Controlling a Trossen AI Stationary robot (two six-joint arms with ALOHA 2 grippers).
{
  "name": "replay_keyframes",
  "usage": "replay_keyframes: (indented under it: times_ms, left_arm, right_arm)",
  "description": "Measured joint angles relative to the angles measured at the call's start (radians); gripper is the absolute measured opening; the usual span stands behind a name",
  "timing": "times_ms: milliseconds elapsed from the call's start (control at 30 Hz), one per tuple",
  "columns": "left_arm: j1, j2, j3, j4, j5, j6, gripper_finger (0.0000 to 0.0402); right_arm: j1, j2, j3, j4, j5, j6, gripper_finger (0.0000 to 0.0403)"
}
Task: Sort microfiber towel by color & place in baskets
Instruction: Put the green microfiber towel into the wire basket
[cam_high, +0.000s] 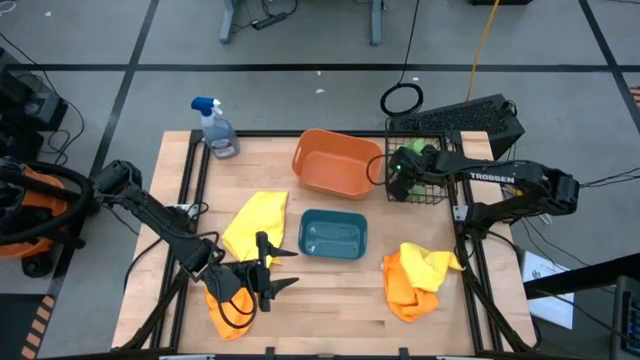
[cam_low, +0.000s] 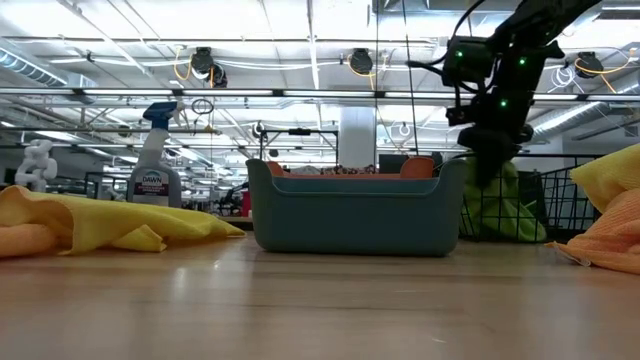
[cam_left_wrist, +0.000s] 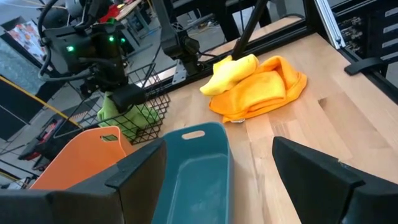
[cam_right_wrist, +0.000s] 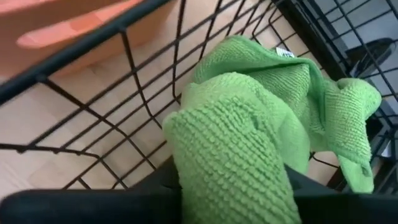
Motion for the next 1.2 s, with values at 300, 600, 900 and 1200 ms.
replay_keyframes:
  times_ms: [300,600,900,1200]
  left_arm:
    - [0.000,0.000,-0.001,-0.059,0.001,-0.026,0.0299]
    - [0.000,0.000,-0.001,-0.062,0.001,-0.026,0.0299]
    - [0.000,0.000,-0.001,-0.061,0.001,-0.034,0.0299]
    - [0.001,0.000,-0.001,-0.061,0.000,-0.050,0.0299]
  right_arm:
    - [0.002,-0.020,0.000,-0.090,-0.006,0.084,0.0246]
    - [0.003,-0.160,0.000,-0.156,-0.162,0.177,0.0290]
    - [0.003,-0.284,0.001,-0.196,-0.178,0.292,0.0288]
    - [0.007,-0.297,0.001,-0.249,-0.191,0.323,0.0317]
